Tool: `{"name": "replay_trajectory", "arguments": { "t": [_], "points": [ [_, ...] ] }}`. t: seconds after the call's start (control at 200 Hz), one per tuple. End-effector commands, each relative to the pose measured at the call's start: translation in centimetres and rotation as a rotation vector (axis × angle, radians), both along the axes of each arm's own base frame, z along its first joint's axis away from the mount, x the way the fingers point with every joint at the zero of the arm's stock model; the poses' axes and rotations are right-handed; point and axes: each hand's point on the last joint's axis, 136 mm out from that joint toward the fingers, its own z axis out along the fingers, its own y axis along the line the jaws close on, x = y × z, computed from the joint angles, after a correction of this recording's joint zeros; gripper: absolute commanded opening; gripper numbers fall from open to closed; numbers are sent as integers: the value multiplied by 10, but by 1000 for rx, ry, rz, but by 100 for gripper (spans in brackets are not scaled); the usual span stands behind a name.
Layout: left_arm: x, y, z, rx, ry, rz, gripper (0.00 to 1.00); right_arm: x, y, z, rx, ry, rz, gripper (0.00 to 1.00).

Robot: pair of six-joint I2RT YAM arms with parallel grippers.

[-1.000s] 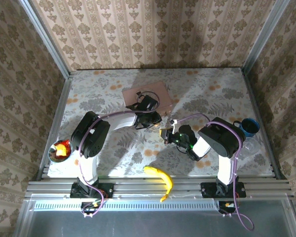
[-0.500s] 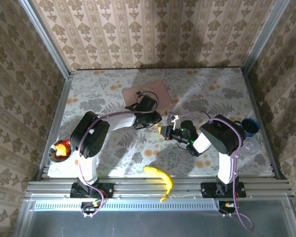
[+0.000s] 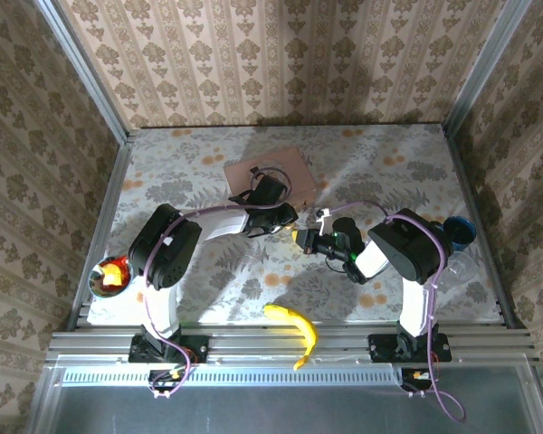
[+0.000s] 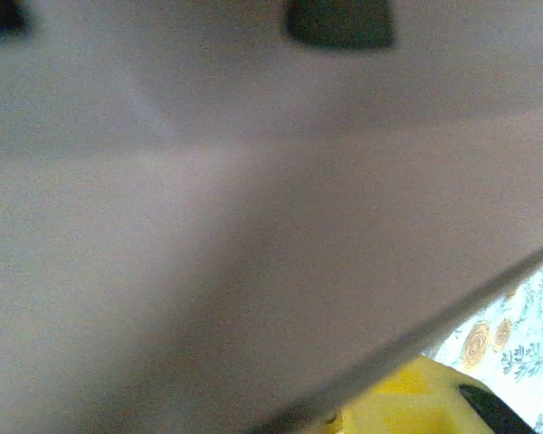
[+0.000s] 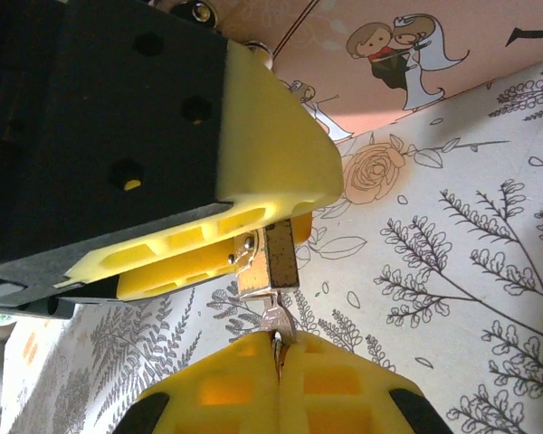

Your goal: Unlock a padlock with a key

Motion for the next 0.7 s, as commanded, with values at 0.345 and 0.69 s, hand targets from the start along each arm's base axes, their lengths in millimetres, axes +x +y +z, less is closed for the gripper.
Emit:
{"name": "replay_trajectory", "arguments": {
  "t": [0.345, 0.69],
  "points": [
    [-33, -21, 15, -102, 37, -163, 0, 55, -17, 30, -100, -55, -136, 0],
    [-39, -35, 20, -159, 21, -213, 0, 64, -7, 54, -96, -111, -68, 0]
  ]
}}
